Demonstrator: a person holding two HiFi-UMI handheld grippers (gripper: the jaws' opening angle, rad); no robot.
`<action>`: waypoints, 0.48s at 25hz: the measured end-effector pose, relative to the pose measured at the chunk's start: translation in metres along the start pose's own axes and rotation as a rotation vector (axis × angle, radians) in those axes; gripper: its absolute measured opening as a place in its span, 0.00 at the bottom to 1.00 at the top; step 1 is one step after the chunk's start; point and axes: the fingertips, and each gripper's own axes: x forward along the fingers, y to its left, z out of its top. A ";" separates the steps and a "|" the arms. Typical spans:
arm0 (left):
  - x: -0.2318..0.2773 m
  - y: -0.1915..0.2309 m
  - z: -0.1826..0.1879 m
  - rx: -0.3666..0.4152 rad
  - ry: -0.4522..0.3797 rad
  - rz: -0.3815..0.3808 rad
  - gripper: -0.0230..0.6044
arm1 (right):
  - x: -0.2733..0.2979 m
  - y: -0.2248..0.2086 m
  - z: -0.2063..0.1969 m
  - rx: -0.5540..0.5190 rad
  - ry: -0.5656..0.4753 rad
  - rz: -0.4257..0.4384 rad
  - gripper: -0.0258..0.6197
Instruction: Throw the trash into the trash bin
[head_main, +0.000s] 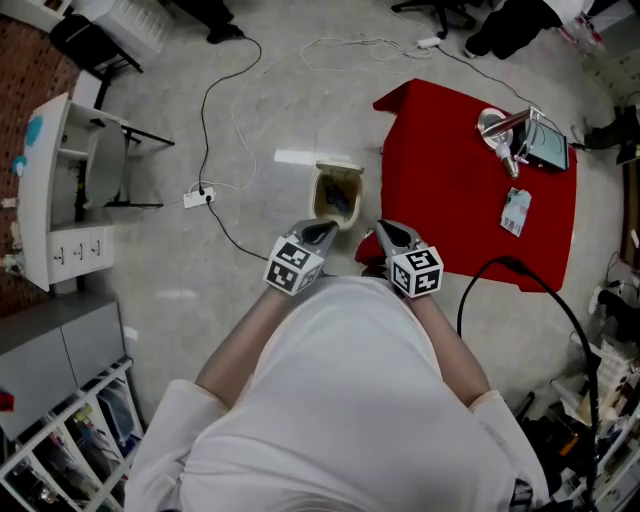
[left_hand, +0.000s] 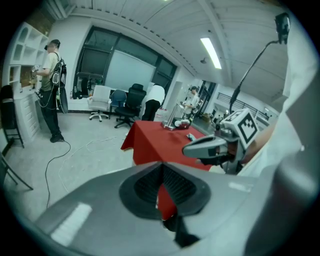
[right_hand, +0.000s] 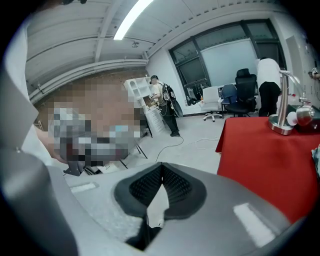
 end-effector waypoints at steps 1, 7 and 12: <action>0.004 -0.004 0.002 0.006 0.001 -0.005 0.04 | -0.004 -0.004 -0.002 0.005 -0.002 -0.004 0.04; 0.034 -0.031 0.014 0.032 0.010 -0.030 0.04 | -0.030 -0.036 -0.011 0.048 -0.015 -0.028 0.04; 0.065 -0.058 0.029 0.054 0.010 -0.057 0.04 | -0.053 -0.068 -0.018 0.087 -0.029 -0.050 0.04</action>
